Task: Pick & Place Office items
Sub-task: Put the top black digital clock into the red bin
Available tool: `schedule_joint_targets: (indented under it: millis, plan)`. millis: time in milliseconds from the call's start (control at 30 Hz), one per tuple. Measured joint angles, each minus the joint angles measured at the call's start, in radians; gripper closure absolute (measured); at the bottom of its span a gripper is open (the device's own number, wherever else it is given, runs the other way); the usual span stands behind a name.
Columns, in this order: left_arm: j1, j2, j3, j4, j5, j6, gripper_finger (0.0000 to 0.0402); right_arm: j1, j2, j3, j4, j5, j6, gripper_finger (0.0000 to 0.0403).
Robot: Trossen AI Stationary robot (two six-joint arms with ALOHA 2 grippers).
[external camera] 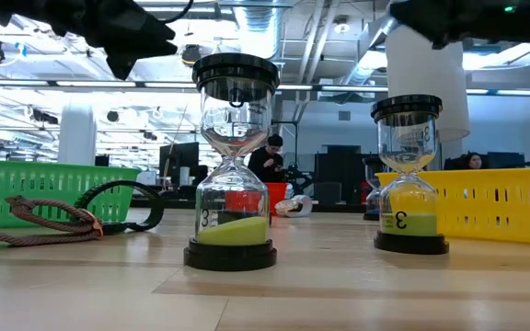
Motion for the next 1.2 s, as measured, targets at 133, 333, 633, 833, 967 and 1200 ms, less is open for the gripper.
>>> schedule_joint_targets:
  millis: [133,333,633,833,967,1200]
  plan:
    - [0.0,0.0,0.0,0.003,0.0,0.01,0.0291,-0.001,0.137,0.049,-0.03,0.119,-0.03,0.0318]
    - [0.0,0.001,0.0,0.003,0.0,0.01,0.0291,-0.028,0.28,0.114,-0.026,0.164,-0.032,0.0268]
    - [0.0,0.001,0.0,0.003,0.0,0.011,0.0291,-0.083,0.45,0.2,-0.11,0.162,0.018,0.0185]
    - [0.0,0.033,0.0,0.005,0.001,0.095,0.0291,-0.126,0.539,0.291,-0.223,0.161,0.116,0.0173]
    - [0.0,0.116,0.0,0.04,0.001,0.17,0.0291,-0.145,0.563,0.359,-0.354,0.162,0.123,0.0173]
    - [0.007,0.328,0.0,0.248,0.004,0.4,0.0287,-0.134,0.565,0.45,-0.558,0.164,0.125,0.0173]
